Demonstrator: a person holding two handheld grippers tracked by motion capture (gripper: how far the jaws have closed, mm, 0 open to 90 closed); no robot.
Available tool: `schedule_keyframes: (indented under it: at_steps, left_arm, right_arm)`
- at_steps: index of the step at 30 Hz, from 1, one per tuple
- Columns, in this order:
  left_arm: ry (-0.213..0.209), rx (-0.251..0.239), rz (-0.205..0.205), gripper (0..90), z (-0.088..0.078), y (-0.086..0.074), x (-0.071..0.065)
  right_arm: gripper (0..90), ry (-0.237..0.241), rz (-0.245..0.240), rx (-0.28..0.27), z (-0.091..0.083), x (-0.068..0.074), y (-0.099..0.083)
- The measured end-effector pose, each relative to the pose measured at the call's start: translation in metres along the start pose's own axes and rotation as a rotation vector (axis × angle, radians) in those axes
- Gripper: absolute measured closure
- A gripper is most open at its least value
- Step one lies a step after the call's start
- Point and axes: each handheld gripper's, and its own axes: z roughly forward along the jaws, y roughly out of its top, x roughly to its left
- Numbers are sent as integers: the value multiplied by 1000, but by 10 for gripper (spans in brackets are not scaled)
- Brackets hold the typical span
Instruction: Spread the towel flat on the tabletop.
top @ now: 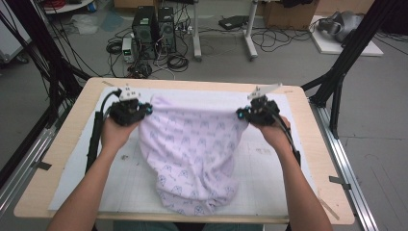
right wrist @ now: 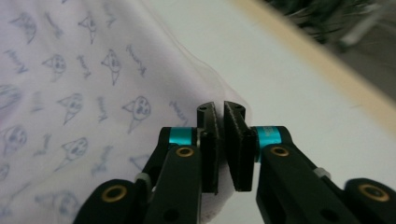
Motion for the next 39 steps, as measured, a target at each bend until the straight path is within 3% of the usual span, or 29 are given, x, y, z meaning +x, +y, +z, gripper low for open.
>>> schedule_keyframes:
  at_steps: [1, 2, 4, 6, 8, 9, 11, 14, 15, 16, 22, 28, 32, 36, 37, 38, 39]
  left_arm:
    - [16, 23, -31, 601, 4, 5, 6]
    - [-3, 24, -46, 545, 6, 4, 9]
    - [-25, 51, -42, 520, 7, -4, 8]
    - [-36, 57, -23, 510, 7, -17, 5]
    - [-65, 71, -43, 505, 7, -32, 1]
    - [-81, 78, -39, 500, 6, -39, -2]
    - [-104, 87, -35, 496, 3, -51, -9]
    - [-137, 72, -36, 493, -4, -68, -19]
    - [-149, 72, -39, 488, -7, -72, -22]
    - [-163, 64, -40, 488, -10, -76, -25]
    - [-219, 48, -2, 473, -30, -93, -48]
    - [-307, 40, -1, 444, -46, -112, -65]
    - [-350, 75, 24, 370, -50, -121, -79]
    - [-378, 109, 59, 382, -45, -132, -92]
    - [-383, 122, 66, 453, -42, -133, -95]
    - [-395, 136, 73, 453, -39, -135, -97]
    - [-409, 146, 85, 523, -36, -136, -99]
  right_arm:
    - [656, -28, 13, -7, 1, -5, 5]
    - [602, -33, 42, -10, 4, -11, 9]
    - [556, 1, 78, -14, 10, -15, 6]
    - [513, 16, 82, 27, 16, -12, -1]
    - [512, 15, 75, 40, 21, -3, -15]
    - [507, 50, 85, 37, 23, 5, -24]
    - [503, 61, 82, 35, 23, 9, -27]
    - [500, 105, 38, 31, 20, 30, -38]
    - [497, 139, 31, 12, 17, 41, -44]
    - [497, 139, 31, 12, 17, 41, -44]
    - [479, 214, -6, -23, 4, 83, -70]
    - [470, 256, -23, -46, -7, 106, -91]
    - [451, 311, -18, -69, -11, 122, -107]
    - [467, 321, -66, -23, -5, 136, -117]
    - [515, 322, -87, 11, 4, 140, -121]
    - [515, 322, -87, 11, 4, 140, -121]
    - [566, 321, -96, 24, 8, 142, -122]
